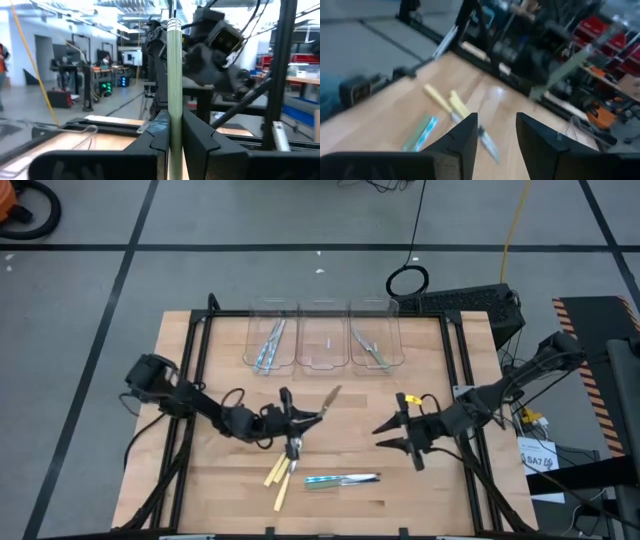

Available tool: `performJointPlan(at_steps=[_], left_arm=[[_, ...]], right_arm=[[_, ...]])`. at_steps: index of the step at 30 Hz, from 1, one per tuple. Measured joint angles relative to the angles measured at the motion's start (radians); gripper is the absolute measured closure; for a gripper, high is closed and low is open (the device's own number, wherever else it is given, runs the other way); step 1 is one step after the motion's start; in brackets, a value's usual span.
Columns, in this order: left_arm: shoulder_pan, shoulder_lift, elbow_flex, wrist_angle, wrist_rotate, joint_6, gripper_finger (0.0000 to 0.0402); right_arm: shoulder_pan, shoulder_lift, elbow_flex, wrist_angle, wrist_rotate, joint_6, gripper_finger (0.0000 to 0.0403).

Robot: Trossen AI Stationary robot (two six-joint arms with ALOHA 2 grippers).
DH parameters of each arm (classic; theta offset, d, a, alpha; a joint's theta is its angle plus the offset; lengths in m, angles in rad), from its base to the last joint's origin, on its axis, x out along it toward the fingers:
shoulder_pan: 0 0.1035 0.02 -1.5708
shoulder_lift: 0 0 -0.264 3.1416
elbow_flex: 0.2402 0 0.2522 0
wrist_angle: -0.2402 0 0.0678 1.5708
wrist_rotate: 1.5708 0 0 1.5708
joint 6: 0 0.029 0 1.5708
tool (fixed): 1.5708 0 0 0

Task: Sort silverware by color (type)
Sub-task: Put the green knife into the right transparent bin

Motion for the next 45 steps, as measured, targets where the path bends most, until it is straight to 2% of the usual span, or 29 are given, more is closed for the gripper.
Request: performJointPlan(at_steps=[3, 5, 8, 12, 19, 31, 36, 40, 45], left_arm=[[0.000, 0.090, 0.081, 0.052, 0.005, 0.035, 0.0369], [-0.002, 0.142, 0.136, 0.052, 0.025, 0.048, 0.0369], [-0.002, 0.206, 0.205, 0.047, 0.042, 0.050, 0.0369], [-0.008, 0.227, 0.245, 0.048, 0.041, 0.047, 0.0369], [-0.026, 0.228, 0.246, 0.048, 0.042, 0.054, 0.0369], [-0.021, 0.228, 0.246, 0.036, 0.042, 0.050, 0.0369], [-0.020, 0.228, 0.246, 0.032, 0.043, 0.050, 0.0369], [-0.020, 0.228, 0.246, 0.018, 0.043, 0.048, 0.0369], [-0.021, 0.229, 0.246, 0.018, 0.045, 0.050, 0.0369]], right_arm=[[-0.047, 0.061, 0.000, 0.123, -0.122, 0.020, 0.0273], [-0.074, 0.095, 0.000, 0.205, -0.148, 0.052, 0.0273], [-0.103, 0.128, 0.000, 0.262, -0.087, 0.085, 0.0273], [-0.112, 0.136, 0.000, 0.276, 0.017, 0.096, 0.0273], [-0.116, 0.159, 0.000, 0.325, 0.008, 0.196, 0.0273], [-0.122, 0.310, 0.000, 0.541, 0.008, 0.200, 0.0273], [-0.123, 0.334, 0.000, 0.595, 0.008, 0.191, 0.0274], [-0.123, 0.336, 0.000, 0.595, 0.008, 0.190, 0.0296], [-0.123, 0.336, 0.000, 0.596, 0.008, 0.188, 0.0359]])
